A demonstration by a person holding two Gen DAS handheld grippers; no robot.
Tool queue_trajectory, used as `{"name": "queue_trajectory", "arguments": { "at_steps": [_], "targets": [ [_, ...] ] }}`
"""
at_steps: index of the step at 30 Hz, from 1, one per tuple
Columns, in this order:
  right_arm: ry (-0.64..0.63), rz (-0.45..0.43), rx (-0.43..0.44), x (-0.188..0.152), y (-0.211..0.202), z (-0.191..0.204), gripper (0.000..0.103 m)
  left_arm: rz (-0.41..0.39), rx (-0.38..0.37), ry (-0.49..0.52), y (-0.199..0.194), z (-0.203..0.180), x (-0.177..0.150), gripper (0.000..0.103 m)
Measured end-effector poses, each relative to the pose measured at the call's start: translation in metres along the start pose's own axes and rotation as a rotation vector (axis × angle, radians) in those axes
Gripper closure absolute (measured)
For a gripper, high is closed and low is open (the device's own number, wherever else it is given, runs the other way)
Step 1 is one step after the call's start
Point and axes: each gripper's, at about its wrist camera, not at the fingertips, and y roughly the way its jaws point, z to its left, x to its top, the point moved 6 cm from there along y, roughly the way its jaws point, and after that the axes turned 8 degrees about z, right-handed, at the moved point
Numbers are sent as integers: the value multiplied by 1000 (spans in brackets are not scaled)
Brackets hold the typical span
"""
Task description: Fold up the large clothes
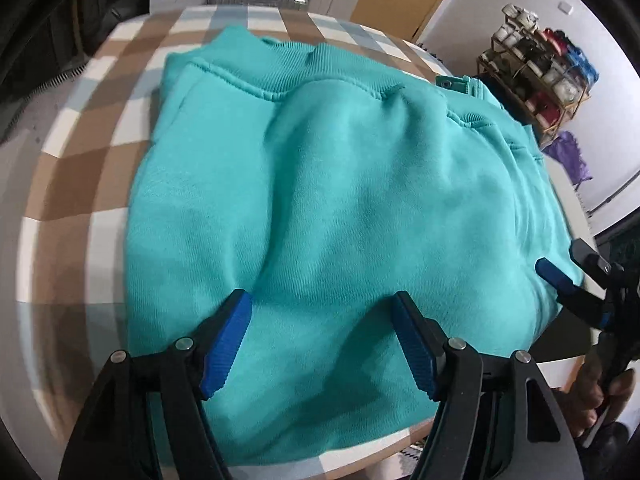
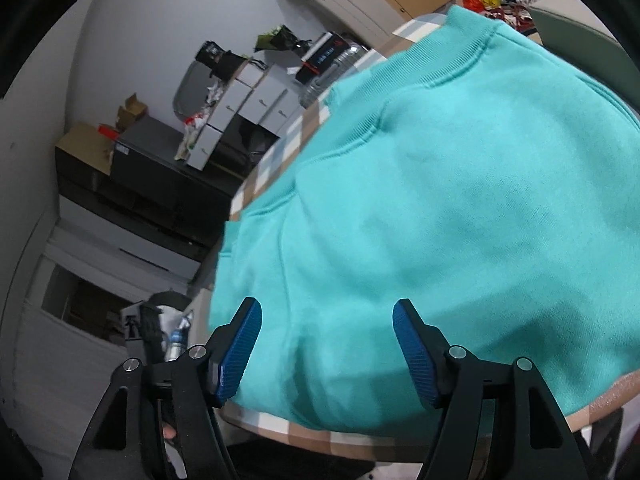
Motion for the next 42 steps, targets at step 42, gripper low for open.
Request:
{"name": "queue_trajectory", "arguments": {
  "at_steps": [42],
  "targets": [
    [87, -19, 1, -8, -17, -18, 27, 237, 76, 302, 45, -80, 87, 2]
  ]
}}
